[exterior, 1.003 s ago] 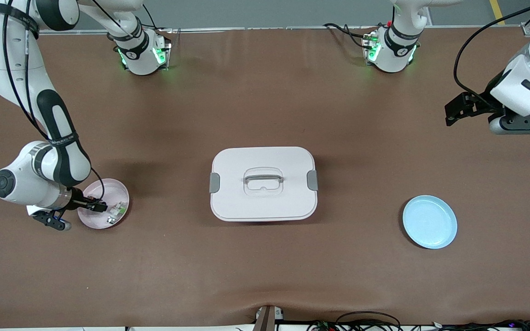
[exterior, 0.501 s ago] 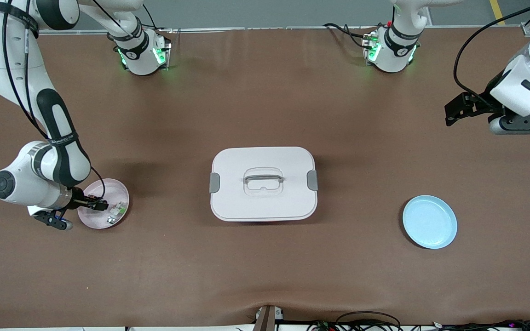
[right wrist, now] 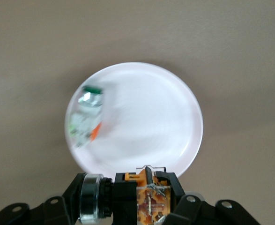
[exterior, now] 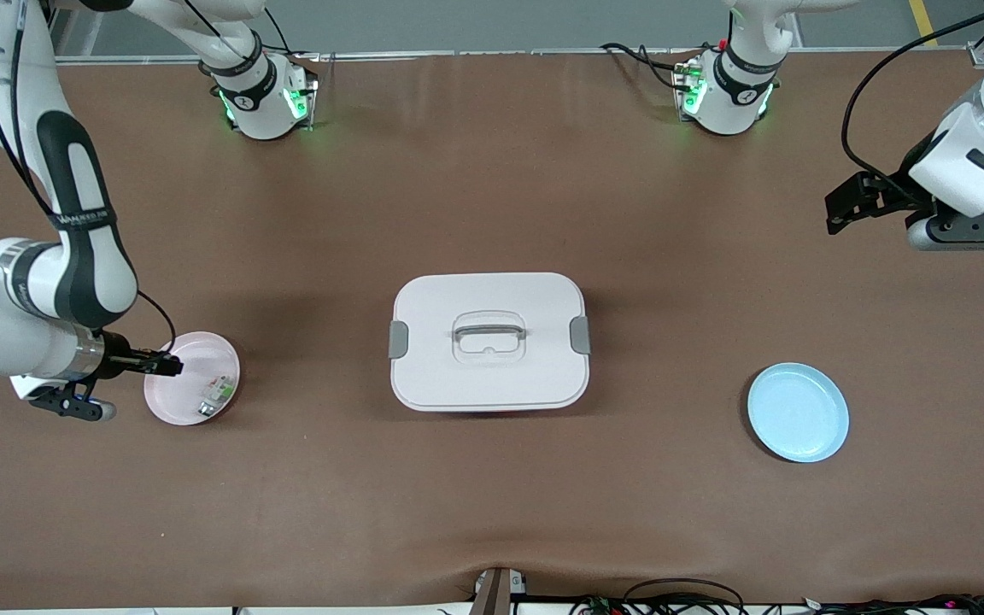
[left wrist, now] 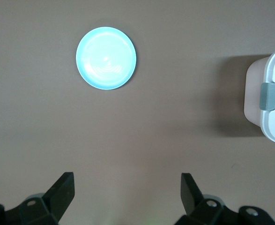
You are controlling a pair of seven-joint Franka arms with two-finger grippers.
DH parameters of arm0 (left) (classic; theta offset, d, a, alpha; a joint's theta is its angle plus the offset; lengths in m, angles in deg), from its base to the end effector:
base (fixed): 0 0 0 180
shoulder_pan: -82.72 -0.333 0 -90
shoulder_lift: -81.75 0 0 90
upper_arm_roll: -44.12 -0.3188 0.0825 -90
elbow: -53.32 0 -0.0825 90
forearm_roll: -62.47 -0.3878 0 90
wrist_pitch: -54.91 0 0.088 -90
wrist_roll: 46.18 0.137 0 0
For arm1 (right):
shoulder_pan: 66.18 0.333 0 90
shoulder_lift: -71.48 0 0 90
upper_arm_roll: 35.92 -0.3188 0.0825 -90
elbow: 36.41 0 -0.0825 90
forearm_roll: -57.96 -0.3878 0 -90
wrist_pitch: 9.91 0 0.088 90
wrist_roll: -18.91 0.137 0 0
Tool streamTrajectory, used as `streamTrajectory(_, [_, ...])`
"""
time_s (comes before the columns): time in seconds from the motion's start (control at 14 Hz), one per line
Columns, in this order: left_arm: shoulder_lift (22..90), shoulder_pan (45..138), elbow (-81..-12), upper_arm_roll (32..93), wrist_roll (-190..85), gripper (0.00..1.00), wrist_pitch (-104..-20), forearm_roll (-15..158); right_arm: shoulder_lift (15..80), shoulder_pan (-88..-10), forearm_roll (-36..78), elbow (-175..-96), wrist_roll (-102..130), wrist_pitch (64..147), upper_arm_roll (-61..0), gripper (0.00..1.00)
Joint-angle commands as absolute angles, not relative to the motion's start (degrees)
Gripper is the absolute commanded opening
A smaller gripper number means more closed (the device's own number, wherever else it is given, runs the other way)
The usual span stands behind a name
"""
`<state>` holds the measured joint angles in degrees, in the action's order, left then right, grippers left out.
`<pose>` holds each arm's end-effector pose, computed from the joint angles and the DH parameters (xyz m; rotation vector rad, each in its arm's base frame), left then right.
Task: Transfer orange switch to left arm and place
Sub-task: 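Lift the orange switch with the right gripper toward the white box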
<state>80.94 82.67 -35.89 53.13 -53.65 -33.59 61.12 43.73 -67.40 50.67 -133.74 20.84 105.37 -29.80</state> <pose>0.5529 -0.0833 0.5938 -3.1162 0.0401 0.0359 0.6467 -0.0673 0.2730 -3.0457 0.3330 0.2521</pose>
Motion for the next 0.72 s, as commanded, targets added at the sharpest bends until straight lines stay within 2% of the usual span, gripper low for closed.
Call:
streamTrajectory(0.0, [82.0,82.4,-36.9,53.6,-52.7,1.0,-34.3,60.0,45.0,-65.0,50.8,-129.9,23.5,96.7,-29.9,0.34])
streamTrajectory(0.29, [81.8,82.5,-36.9,53.7,-52.8,1.0,-34.5,60.7,46.7,-61.7,48.9,-126.3,36.5,88.9,-30.8,0.35])
streamTrajectory(0.64, [81.5,82.5,-36.8,54.6,-52.9,1.0,-36.2,61.3,48.4,-57.8,41.4,-126.3,47.2,87.2,-30.9,0.35])
